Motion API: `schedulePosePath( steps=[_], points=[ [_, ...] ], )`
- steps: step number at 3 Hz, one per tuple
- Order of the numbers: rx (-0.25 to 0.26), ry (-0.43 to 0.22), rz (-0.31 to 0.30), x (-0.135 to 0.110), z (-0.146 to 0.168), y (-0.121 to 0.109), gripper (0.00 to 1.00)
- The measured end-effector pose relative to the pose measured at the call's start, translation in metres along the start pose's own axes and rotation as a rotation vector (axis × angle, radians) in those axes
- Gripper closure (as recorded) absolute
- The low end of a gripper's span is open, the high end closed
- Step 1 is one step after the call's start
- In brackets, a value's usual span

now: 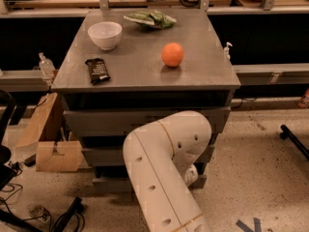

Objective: Open bottom drawer

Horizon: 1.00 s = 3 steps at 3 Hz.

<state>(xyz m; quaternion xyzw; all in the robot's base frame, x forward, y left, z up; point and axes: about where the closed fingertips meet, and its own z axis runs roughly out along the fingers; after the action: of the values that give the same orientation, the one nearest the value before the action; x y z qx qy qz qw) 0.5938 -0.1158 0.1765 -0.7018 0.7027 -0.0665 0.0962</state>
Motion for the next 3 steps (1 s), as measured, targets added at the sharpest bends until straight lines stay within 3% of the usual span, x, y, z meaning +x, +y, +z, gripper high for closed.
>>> schedulePosePath(
  steps=[1,2,3],
  points=[
    [-0.019,-0.01,0.004,0.0,0.009,0.003,0.16],
    [-0.009,-0.007,0.018,0.004,0.002,0.006,0.49],
    [-0.002,0.015,0.032,0.011,-0.012,0.022,0.7]
  ],
)
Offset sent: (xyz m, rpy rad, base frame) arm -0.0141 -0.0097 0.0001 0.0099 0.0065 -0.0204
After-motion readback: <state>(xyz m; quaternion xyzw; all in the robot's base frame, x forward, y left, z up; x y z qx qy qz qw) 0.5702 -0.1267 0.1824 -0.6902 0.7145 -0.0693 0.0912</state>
